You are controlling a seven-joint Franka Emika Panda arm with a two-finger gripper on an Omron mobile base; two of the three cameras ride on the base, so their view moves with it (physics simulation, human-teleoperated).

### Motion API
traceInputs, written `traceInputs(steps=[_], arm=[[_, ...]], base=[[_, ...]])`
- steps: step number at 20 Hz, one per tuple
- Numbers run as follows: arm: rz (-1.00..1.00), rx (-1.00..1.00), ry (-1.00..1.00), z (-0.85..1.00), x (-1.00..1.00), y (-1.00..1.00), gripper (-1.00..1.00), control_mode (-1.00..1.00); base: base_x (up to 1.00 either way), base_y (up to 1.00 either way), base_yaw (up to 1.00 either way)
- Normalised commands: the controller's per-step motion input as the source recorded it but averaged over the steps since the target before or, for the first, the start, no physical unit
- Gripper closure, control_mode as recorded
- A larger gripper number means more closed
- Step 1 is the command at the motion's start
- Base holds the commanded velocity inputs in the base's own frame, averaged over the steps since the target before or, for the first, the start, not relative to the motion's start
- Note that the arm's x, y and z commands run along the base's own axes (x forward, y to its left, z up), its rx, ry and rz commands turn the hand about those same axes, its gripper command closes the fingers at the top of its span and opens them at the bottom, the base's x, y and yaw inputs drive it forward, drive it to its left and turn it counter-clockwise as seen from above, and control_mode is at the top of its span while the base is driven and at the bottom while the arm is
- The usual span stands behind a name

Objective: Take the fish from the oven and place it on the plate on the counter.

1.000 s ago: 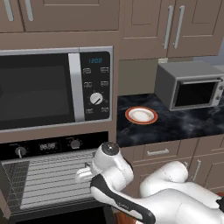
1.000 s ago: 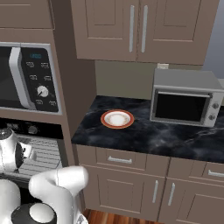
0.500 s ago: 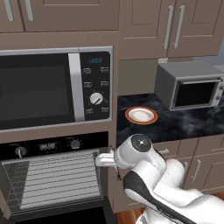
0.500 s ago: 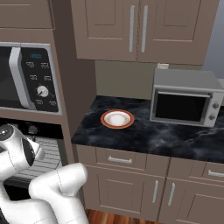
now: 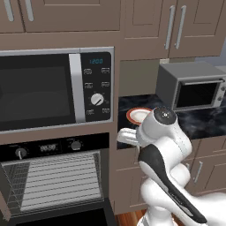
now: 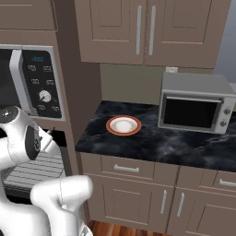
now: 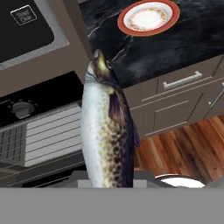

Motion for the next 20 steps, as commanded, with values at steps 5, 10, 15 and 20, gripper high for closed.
traceInputs(steps=[5,10,15,20], arm=[[-0.07,0.00,0.00,0.50,0.22,-0.70,1.00,-1.00],[0.01,0.00,0.00,0.13,0.48,-0.56,1.00,-1.00],[0.11,0.00,-0.03,-0.13,0.31,-0.42,1.00,-1.00],[0.20,0.00,-0.13,-0.37,0.51,-0.26,1.00,-1.00]], base=[[0.00,0.00,0.00],[0.00,0.00,0.00],[0.00,0.00,0.00],[0.00,0.00,0.00]])
